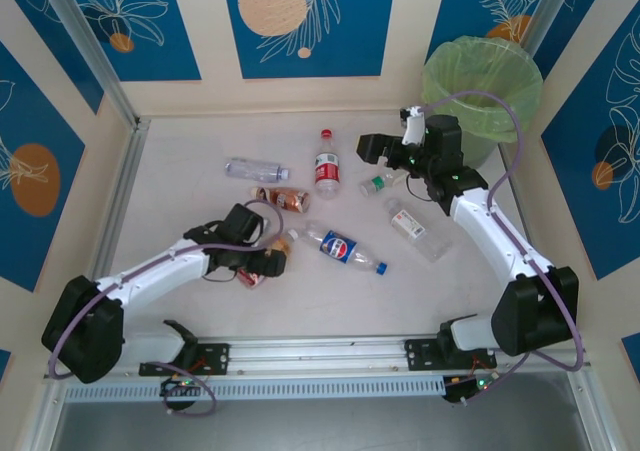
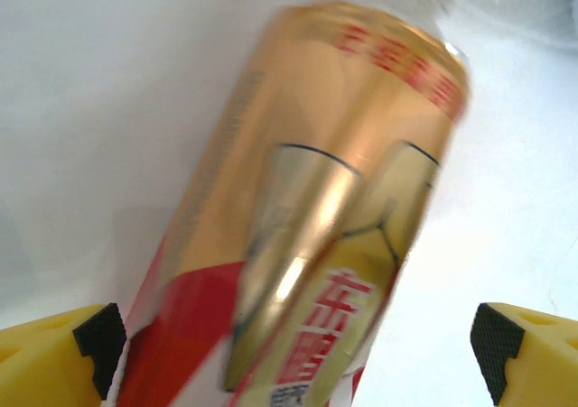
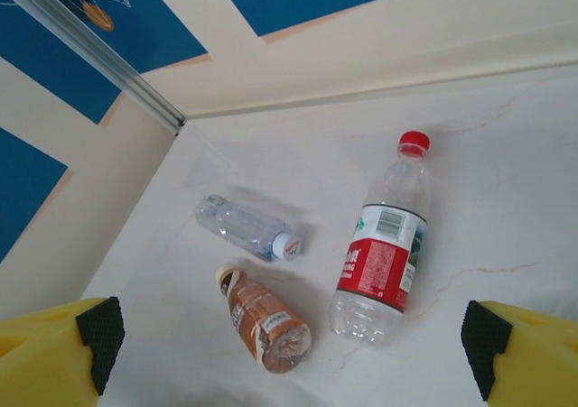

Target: Put the plastic bottles in the bin

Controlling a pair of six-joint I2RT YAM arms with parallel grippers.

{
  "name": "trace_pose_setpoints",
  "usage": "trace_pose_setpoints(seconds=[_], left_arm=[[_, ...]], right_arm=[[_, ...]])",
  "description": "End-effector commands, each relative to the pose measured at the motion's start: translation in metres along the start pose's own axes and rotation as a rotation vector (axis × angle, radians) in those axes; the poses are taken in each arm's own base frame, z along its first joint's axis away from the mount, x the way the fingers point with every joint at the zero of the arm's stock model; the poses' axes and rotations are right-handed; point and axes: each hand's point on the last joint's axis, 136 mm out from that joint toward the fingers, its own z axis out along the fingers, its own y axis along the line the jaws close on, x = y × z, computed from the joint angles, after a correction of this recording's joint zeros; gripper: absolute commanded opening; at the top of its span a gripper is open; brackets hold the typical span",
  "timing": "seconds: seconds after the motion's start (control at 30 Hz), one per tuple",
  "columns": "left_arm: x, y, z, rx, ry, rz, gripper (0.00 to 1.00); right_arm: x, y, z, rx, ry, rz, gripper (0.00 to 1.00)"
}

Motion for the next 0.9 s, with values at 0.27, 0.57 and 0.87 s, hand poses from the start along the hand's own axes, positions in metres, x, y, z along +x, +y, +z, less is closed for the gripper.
trace_pose_setpoints(seconds=[0.27, 0.57, 0.87], left_arm=[[0.019, 0.011, 0.029, -0.358, 0.218, 0.265, 0.99], [0.023, -0.001, 0.046, -0.315, 0.249, 0.279, 0.9], [0.026, -0.003, 0.031, -0.278, 0.225, 0.271, 0.86]], right_arm=[[0.01, -0.01, 0.004, 0.067, 0.035, -0.011, 0.98], [0.014, -0.014, -0.002, 0.102, 0.052, -0.026, 0.98], [0.018, -0.017, -0.001, 0.11, 0.055, -0.005, 0.98]])
